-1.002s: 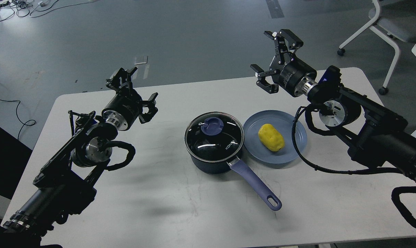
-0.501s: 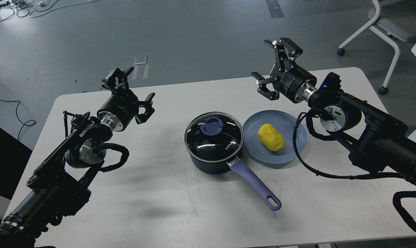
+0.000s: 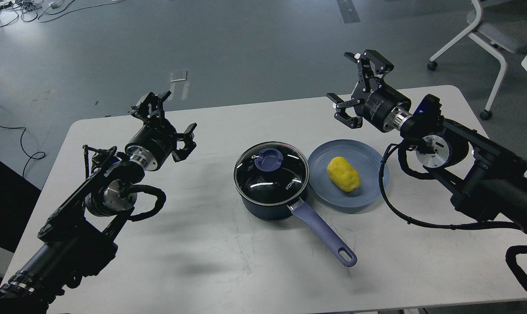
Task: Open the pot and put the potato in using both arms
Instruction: 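Raise and reposition the left gripper above the table, opening it, then move the left gripper down onto the glass lid's knob, then close the left gripper on the purple lid knob, then lift the glass lid off the saucepan with the left gripper, then lower the lid onto the table beside the saucepan and release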
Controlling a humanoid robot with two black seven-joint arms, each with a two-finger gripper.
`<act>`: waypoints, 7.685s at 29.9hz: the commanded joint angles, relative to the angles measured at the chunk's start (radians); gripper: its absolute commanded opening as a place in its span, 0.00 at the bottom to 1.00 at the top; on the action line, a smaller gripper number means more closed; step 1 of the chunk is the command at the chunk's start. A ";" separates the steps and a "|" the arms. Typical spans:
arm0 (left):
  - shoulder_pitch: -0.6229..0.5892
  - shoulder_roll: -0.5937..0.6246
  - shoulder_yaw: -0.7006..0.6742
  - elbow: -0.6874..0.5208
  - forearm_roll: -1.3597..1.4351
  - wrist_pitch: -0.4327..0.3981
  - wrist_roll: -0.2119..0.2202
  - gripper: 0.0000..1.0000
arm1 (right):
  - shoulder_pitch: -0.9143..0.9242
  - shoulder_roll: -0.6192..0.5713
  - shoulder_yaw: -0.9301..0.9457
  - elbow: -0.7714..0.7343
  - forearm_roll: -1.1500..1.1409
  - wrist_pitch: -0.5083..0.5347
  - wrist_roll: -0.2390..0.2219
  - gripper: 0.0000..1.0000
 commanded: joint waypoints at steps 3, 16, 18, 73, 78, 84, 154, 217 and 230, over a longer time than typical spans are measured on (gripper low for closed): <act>-0.001 -0.004 0.041 0.015 0.042 0.038 0.000 0.98 | -0.001 -0.039 -0.002 0.029 0.007 0.003 -0.045 1.00; -0.001 -0.032 0.072 0.018 0.267 0.071 -0.203 0.98 | 0.003 -0.069 0.018 0.041 0.021 -0.014 -0.107 1.00; 0.000 -0.043 0.071 0.031 0.296 0.100 -0.262 0.98 | 0.003 -0.080 0.024 0.041 0.053 -0.011 -0.119 1.00; -0.225 0.100 0.563 -0.246 1.971 0.478 -0.117 0.98 | -0.074 -0.156 0.087 -0.003 0.062 -0.039 -0.107 1.00; -0.250 0.031 0.604 -0.163 1.977 0.478 -0.117 0.98 | -0.076 -0.167 0.082 -0.023 0.062 -0.039 -0.107 1.00; -0.262 0.000 0.669 -0.112 1.978 0.476 -0.117 0.98 | -0.076 -0.169 0.079 -0.040 0.062 -0.039 -0.107 1.00; -0.216 0.029 0.687 -0.074 1.882 0.371 -0.195 0.25 | -0.085 -0.169 0.064 -0.071 0.061 -0.060 -0.104 1.00; -0.035 0.172 0.747 0.150 1.701 0.559 -0.232 0.28 | -0.065 -0.170 -0.004 -0.062 0.056 -0.072 -0.101 1.00; -0.055 0.169 0.746 0.137 1.394 0.559 -0.346 0.98 | -0.062 -0.179 -0.007 -0.060 0.056 -0.068 -0.098 1.00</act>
